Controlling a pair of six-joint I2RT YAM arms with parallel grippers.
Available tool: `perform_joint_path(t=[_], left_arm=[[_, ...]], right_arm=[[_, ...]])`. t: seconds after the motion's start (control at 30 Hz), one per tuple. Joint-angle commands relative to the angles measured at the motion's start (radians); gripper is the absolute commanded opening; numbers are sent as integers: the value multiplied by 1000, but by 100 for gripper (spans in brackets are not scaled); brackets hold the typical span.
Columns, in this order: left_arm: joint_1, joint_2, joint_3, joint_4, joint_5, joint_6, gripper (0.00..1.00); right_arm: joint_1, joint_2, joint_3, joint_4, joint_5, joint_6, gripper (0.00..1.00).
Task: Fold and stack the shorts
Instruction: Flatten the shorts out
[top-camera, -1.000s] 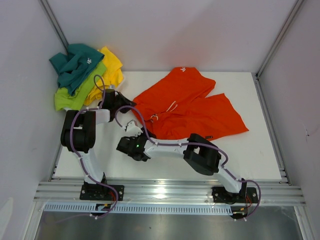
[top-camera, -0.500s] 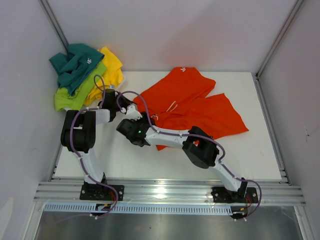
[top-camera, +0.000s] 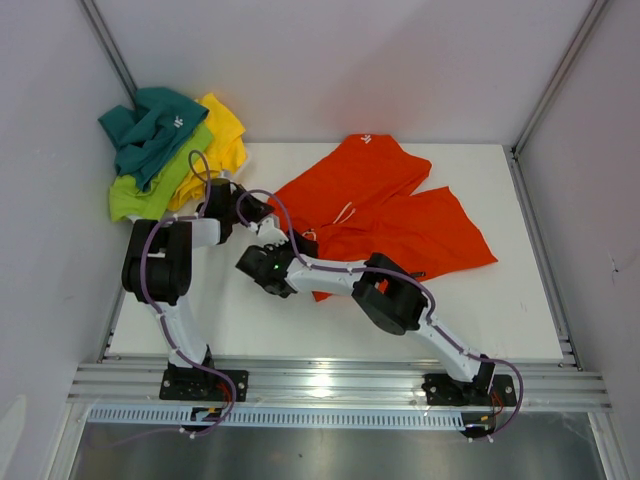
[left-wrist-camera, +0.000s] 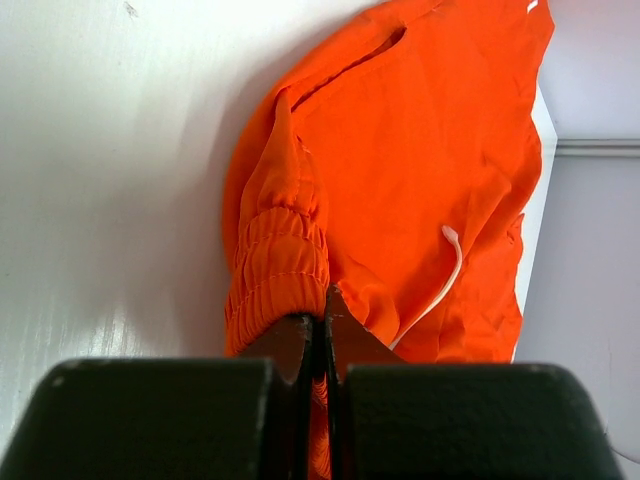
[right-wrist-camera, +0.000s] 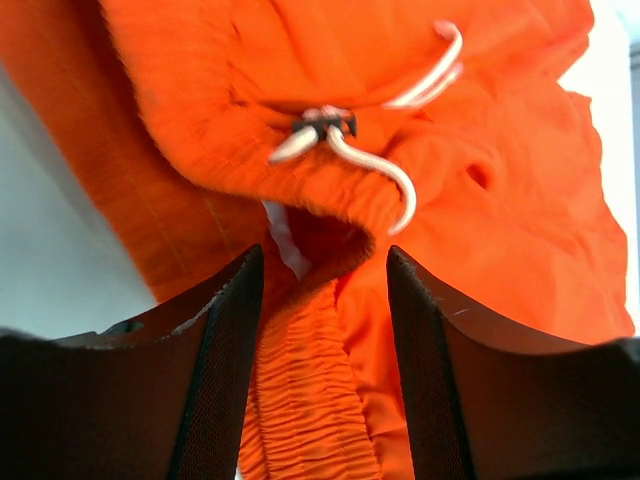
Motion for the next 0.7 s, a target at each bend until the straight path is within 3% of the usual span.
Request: perform_joint_path(t=[0.0, 0.27, 0.67], left_arm=[[11, 3, 19, 45, 28, -21, 0], [14, 3, 25, 40, 26, -18, 0], [31, 8, 61, 10, 13, -3, 0]], right_arm=[[8, 7, 23, -82, 95, 105, 54], [25, -53, -107, -148, 86, 209, 53], [80, -85, -144, -380, 112, 393, 48]])
